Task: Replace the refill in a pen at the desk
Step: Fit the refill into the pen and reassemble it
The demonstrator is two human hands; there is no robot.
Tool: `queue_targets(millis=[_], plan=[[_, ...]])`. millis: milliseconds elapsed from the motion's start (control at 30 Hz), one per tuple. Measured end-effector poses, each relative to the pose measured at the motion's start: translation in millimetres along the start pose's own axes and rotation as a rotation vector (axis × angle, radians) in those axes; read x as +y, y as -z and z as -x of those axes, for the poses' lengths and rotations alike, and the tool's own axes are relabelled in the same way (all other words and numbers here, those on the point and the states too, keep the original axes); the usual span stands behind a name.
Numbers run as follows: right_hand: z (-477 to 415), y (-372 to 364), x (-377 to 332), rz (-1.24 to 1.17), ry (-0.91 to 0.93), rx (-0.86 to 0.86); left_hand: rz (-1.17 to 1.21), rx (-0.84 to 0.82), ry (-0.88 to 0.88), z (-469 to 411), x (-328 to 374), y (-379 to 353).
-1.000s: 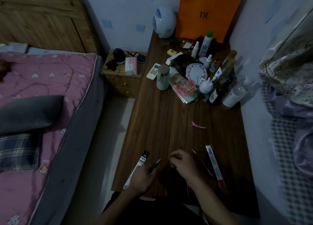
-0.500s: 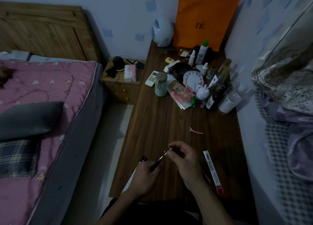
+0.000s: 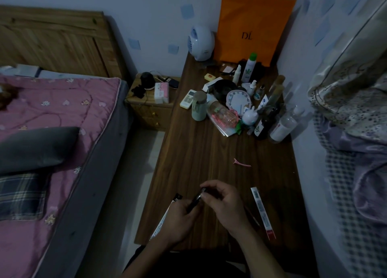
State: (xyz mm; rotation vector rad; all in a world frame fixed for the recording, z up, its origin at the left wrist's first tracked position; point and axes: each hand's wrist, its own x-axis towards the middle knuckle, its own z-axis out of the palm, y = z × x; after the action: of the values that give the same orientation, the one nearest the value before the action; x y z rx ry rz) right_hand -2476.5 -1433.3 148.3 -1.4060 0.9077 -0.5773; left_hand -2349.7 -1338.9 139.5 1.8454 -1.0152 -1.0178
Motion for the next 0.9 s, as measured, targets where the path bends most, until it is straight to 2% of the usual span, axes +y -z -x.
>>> queue_targets(millis=[400, 533, 733, 900], plan=[[1.5, -1.4, -1.8, 0.135, 0.048, 0.049, 0.046, -0.077, 0.087, -1.7, -4.9, 1.0], [-0.6, -4.5, 3.4, 0.188, 0.013, 0.056, 0.075, -0.113, 0.114, -3.4, -6.2, 2.6], [-3.6, -6.1, 15.0, 0.209, -0.008, 0.042, -0.019, -0.094, 0.167, -5.4, -19.1, -1.3], [-3.8, -0.7, 26.5, 0.168, -0.117, 0.087, -0.15, -0.167, 0.105, -6.8, -25.6, -4.1]])
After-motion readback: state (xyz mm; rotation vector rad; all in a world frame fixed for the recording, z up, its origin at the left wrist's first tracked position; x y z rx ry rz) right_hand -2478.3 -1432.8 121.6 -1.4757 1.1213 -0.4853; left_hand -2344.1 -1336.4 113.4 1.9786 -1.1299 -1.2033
